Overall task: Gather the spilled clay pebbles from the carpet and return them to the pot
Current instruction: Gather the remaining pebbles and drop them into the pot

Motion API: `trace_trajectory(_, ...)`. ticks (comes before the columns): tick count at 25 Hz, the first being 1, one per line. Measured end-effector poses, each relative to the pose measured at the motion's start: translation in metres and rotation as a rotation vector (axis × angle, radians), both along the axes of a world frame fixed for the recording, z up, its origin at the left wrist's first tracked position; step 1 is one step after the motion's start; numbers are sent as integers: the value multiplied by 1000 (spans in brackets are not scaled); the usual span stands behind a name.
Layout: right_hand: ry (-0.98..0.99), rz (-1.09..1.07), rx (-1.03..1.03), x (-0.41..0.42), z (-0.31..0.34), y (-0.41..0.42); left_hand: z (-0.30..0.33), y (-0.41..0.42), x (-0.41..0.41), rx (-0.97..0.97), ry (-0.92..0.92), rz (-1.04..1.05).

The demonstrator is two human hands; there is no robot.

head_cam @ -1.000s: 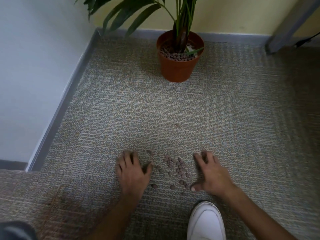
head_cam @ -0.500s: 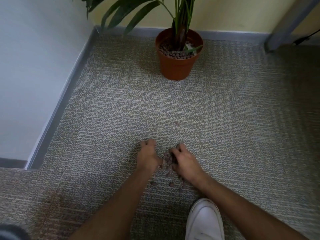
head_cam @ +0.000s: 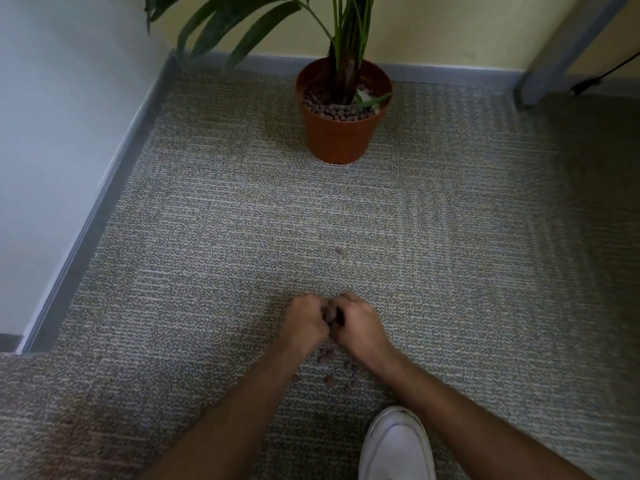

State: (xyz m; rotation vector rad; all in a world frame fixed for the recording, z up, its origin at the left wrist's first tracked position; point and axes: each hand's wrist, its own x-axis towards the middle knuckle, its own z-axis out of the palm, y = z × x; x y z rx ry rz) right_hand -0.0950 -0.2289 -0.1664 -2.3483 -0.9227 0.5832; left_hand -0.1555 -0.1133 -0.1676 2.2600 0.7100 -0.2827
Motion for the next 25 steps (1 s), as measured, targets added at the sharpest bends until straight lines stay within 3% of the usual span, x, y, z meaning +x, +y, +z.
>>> trace_trajectory(2, 203, -169, 107, 6, -1, -1, 1, -4, 2, -246, -23, 194)
trace_trajectory(5, 738, -408, 300, 17, 3, -2, 9, -4, 6, -732, -52, 495)
trace_trajectory(8, 1093, -572, 424, 31, 8, -6, 15, 2, 9, -971, -57, 580)
trace_trajectory(13, 1466, -660, 515, 48, 10, -6, 21, 3, 26, -1328, -21, 758)
trace_trajectory(15, 1489, -688, 516, 51, 11, -1, 18, 1, 34, -1396, -31, 835)
trace_trajectory(20, 1280, -559, 335, 69, 35, 10, 13, 2, 47, -1420, -26, 881)
trace_trajectory(25, 948, -188, -19, 93, 66, 24, 15, 5, 54, -1431, 66, 785)
